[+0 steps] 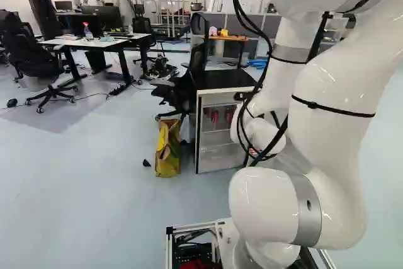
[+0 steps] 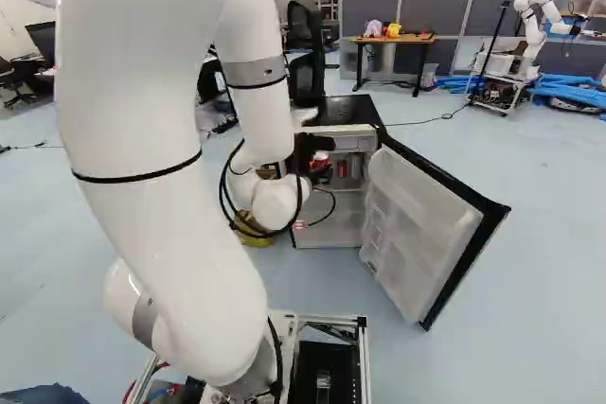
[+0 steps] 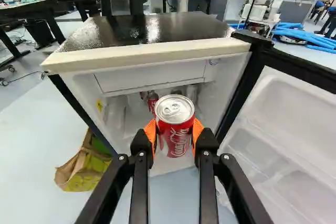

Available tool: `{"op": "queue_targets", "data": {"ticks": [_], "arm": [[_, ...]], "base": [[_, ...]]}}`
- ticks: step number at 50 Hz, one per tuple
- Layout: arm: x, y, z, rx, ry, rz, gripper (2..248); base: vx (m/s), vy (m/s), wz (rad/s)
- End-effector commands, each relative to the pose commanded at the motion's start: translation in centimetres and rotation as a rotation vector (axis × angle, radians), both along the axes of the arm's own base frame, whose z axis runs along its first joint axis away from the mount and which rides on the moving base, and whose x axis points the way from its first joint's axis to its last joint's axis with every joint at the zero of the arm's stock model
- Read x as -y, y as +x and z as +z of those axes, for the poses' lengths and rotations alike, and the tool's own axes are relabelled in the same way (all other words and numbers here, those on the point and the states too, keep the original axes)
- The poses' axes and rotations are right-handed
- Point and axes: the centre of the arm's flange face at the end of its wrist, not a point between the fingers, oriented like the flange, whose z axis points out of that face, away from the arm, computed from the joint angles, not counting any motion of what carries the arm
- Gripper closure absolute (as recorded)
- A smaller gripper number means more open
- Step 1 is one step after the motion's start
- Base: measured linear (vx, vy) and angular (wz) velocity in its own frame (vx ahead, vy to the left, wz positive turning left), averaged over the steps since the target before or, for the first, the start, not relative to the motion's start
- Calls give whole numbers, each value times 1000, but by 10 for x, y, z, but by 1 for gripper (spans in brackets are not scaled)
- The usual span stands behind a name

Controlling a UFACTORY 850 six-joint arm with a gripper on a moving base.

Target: Grab a drink from the fridge

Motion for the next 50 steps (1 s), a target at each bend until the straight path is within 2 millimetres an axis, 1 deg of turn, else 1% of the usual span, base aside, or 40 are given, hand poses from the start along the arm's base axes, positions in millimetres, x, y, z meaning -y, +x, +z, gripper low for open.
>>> {"op": "queue_targets", "data": {"ticks": [21, 50], "arm": [[-3, -3, 20, 52, -18, 23, 160], [-4, 1, 42, 72, -35, 30, 160]], "base": [[0, 0, 0], [0, 0, 0]]}}
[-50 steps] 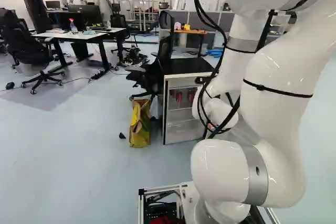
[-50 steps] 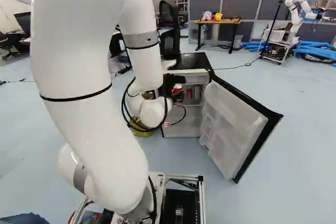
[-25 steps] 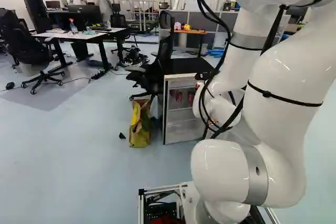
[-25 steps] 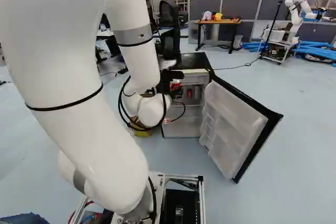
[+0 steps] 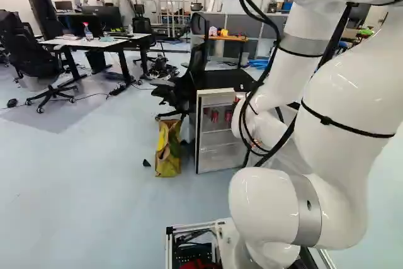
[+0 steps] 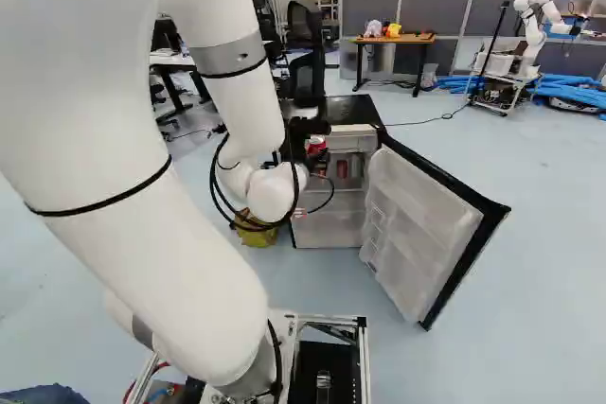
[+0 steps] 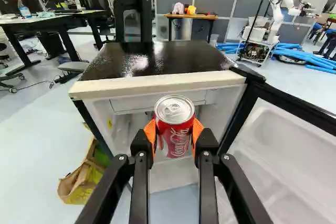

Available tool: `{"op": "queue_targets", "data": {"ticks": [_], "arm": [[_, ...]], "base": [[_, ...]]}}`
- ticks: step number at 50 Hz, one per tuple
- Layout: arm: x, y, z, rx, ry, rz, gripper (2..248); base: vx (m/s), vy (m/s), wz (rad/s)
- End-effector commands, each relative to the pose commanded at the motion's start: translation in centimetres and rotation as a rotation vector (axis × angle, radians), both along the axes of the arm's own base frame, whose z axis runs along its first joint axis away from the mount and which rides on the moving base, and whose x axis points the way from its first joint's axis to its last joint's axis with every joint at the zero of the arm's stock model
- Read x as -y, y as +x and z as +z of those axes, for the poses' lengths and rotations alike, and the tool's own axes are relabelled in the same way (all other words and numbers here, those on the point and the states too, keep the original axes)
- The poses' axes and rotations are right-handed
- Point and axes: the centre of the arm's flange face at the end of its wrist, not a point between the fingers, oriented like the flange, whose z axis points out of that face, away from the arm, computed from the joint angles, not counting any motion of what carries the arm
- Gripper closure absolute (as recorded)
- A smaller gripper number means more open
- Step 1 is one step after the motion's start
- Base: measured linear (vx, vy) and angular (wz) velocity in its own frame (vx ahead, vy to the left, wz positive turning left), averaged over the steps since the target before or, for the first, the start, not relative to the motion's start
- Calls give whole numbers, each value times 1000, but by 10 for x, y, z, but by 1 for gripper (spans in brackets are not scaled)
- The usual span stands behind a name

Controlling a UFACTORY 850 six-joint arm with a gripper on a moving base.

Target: Grab a drink from the fridge

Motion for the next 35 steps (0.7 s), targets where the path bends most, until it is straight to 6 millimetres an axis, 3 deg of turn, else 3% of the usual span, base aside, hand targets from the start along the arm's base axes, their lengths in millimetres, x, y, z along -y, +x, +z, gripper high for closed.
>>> {"op": "queue_targets", "data": {"ticks": [35], "arm": [[0, 12, 23, -19, -14, 7, 160]], "base": [[0, 0, 0]]}}
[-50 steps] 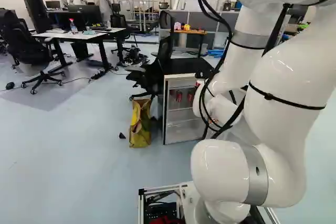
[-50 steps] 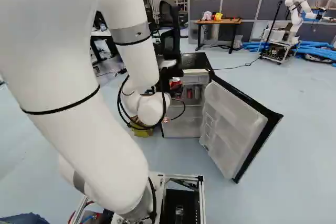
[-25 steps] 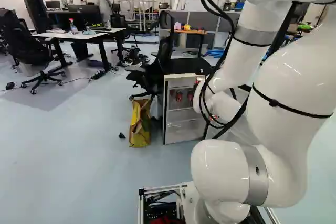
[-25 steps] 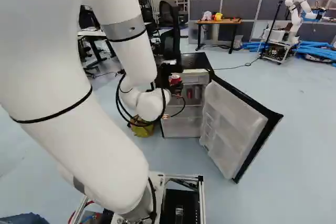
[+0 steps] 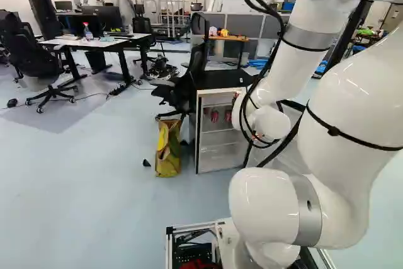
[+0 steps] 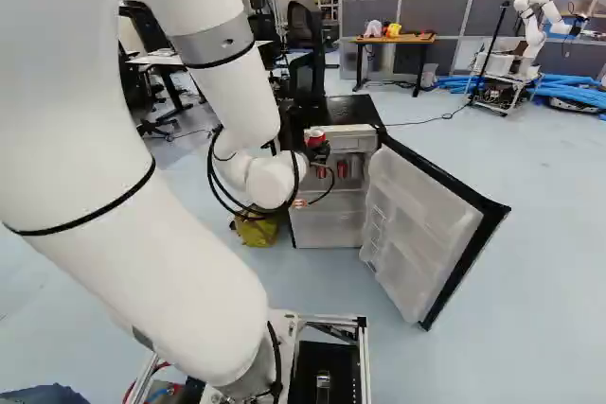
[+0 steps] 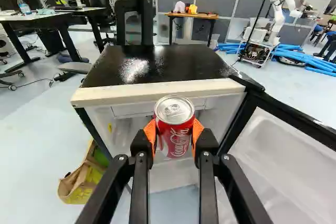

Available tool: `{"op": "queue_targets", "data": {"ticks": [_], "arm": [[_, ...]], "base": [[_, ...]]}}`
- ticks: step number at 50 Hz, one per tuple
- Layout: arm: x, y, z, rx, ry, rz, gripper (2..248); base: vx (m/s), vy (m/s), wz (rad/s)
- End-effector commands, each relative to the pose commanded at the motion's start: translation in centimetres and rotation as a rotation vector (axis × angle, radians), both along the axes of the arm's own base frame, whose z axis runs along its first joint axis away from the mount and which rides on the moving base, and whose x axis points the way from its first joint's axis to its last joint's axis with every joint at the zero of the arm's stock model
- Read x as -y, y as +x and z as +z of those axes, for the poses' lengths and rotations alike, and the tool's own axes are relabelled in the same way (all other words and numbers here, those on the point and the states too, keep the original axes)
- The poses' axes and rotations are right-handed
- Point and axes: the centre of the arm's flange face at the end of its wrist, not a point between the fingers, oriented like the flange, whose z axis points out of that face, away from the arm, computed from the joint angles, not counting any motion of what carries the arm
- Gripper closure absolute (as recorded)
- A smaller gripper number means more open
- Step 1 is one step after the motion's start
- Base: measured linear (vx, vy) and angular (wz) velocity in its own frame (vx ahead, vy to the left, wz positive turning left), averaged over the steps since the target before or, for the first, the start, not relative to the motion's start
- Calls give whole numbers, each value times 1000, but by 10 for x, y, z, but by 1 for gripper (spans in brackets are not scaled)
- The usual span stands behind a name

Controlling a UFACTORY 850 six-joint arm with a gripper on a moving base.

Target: Grab a drink from the fridge

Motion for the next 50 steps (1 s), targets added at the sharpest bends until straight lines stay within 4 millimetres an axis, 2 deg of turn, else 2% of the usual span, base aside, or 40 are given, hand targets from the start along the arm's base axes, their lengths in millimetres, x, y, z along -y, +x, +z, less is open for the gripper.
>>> {"op": "queue_targets", "data": {"ticks": [50], "arm": [[2, 30, 34, -46, -16, 12, 160]], "base": [[0, 0, 0]]}}
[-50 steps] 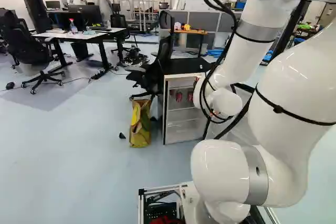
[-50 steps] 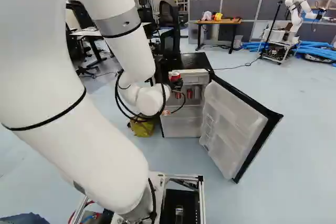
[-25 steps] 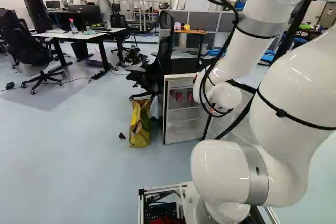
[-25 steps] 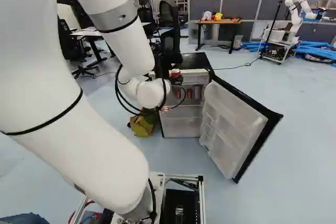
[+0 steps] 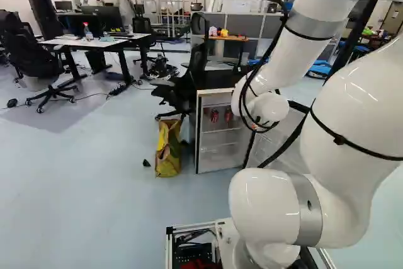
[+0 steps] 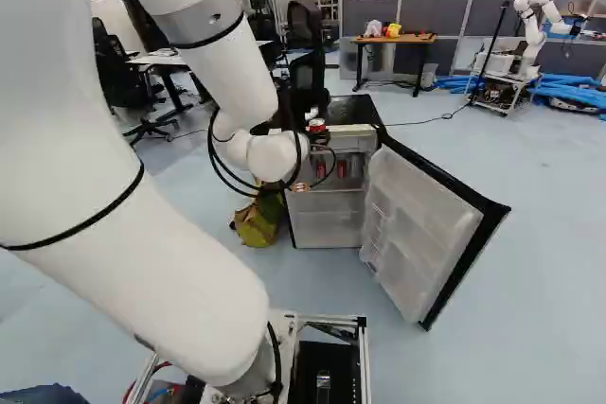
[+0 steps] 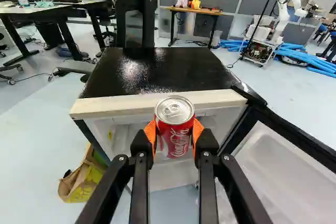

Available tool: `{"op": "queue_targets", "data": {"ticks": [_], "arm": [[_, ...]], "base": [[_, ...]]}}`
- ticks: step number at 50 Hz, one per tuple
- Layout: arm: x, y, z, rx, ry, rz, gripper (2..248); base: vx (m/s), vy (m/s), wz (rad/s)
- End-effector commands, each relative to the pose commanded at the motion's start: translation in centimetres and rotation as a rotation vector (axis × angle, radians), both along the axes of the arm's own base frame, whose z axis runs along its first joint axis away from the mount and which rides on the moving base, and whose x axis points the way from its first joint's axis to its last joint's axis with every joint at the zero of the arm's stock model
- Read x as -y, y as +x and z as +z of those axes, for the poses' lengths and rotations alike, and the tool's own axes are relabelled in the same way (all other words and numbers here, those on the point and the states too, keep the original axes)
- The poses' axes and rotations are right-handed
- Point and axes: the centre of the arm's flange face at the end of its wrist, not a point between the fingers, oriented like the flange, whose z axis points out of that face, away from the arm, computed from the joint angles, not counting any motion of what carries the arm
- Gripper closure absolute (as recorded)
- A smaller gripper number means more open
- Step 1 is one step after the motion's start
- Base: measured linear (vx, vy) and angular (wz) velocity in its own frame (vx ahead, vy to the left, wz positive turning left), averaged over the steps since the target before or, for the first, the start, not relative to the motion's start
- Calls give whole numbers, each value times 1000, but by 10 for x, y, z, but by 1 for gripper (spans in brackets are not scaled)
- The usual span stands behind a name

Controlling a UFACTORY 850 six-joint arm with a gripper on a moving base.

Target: Grab a drink from the fridge

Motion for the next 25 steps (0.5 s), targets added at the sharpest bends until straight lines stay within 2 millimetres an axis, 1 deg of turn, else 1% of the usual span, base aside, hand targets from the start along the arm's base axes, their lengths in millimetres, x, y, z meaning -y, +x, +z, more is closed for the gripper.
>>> {"op": "queue_targets", "data": {"ticks": [25], "arm": [[1, 15, 18, -26, -7, 4, 160]], "base": [[0, 0, 0]]}}
